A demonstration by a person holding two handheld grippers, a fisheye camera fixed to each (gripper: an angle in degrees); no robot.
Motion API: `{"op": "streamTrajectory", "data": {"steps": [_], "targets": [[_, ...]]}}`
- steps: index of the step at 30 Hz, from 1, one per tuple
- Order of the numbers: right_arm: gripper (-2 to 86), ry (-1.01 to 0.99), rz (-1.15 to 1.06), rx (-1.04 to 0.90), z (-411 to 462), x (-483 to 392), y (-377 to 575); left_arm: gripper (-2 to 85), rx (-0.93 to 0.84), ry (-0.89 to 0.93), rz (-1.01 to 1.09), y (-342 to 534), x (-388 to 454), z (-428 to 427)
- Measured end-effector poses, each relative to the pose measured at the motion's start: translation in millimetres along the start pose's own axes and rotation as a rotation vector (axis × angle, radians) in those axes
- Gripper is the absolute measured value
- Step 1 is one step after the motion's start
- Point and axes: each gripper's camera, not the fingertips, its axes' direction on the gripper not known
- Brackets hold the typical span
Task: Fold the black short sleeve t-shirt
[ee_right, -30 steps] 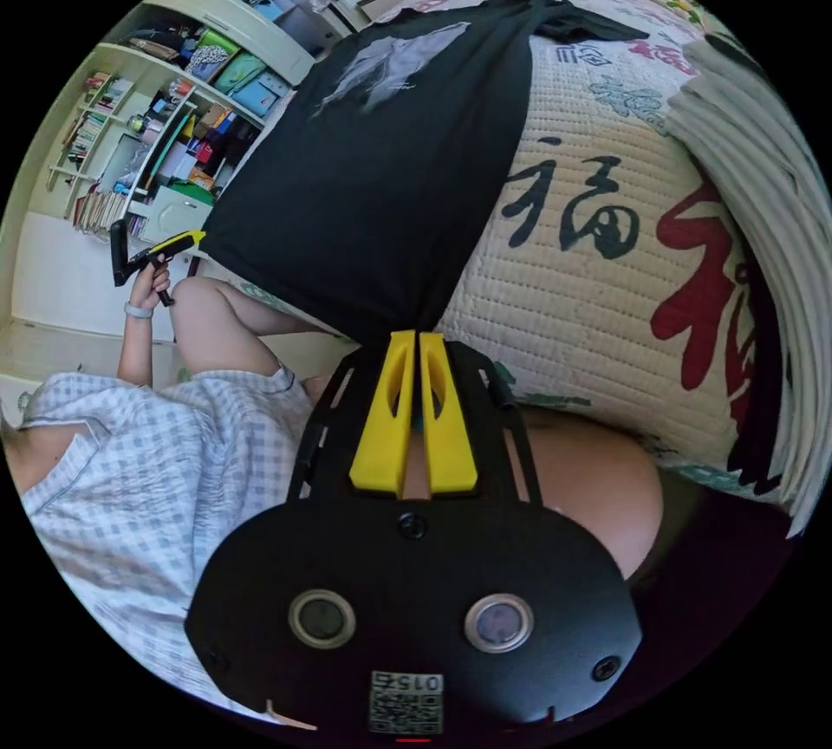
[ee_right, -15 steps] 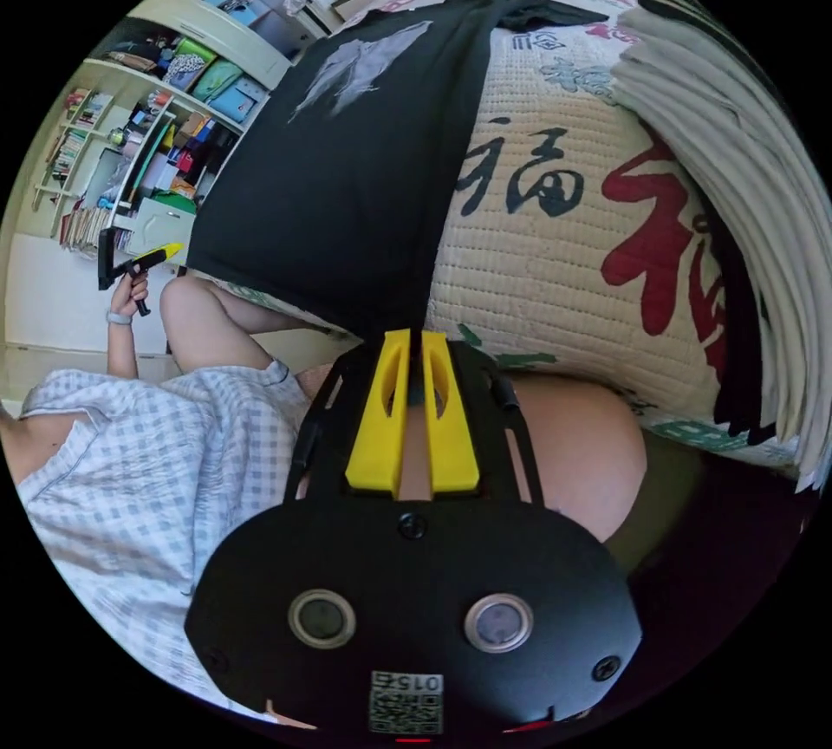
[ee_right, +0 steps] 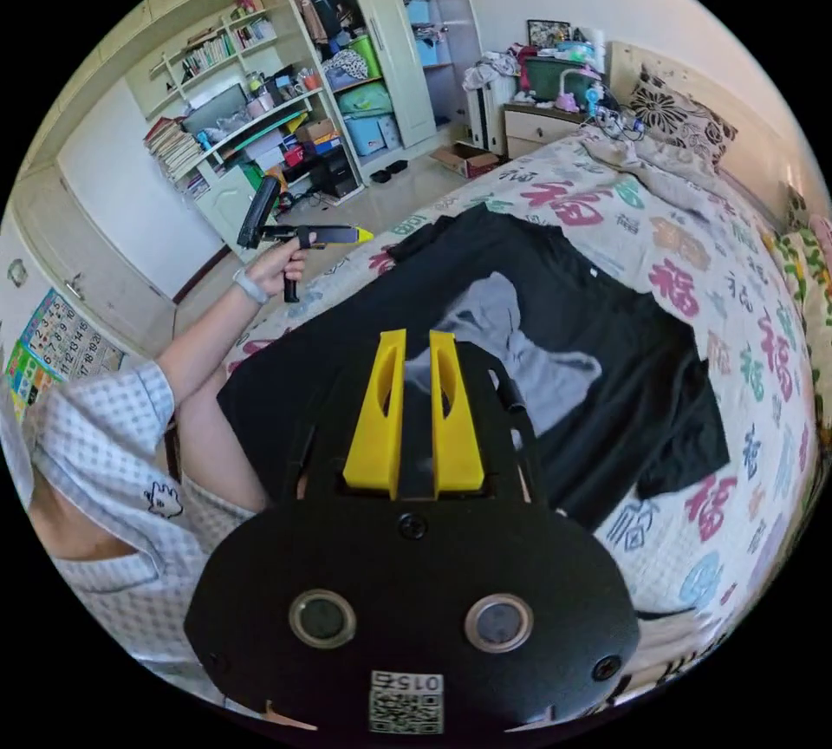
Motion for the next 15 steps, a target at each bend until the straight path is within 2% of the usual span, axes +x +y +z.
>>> {"op": "streamTrajectory", "data": {"steps": [4, 6, 9, 13, 15], "targets": [[6.1, -0.056, 0.05, -0.106, 94, -8, -117, 10.4, -0.023, -0.033, 0.039, -3, -12, 17], [6.7, 0.053, 0.074, -0.186, 155, -18, -174, 10.1, 0.0, 0.013, 0.003, -9, -31, 18], [7.6, 0.224, 0.099, -0.283, 221, -29, -221, 9.4, -0.03, 0.041, 0.015, -16, -42, 24], [8.1, 0.216, 0.169, -0.315, 268, -33, -254, 7.8, -0.086, -0.016, 0.041, -23, -43, 36], [7.8, 0.286, 0.172, -0.373, 294, -38, -268, 4.4, -0.088, -0.025, 0.039, -24, -49, 36]]}}
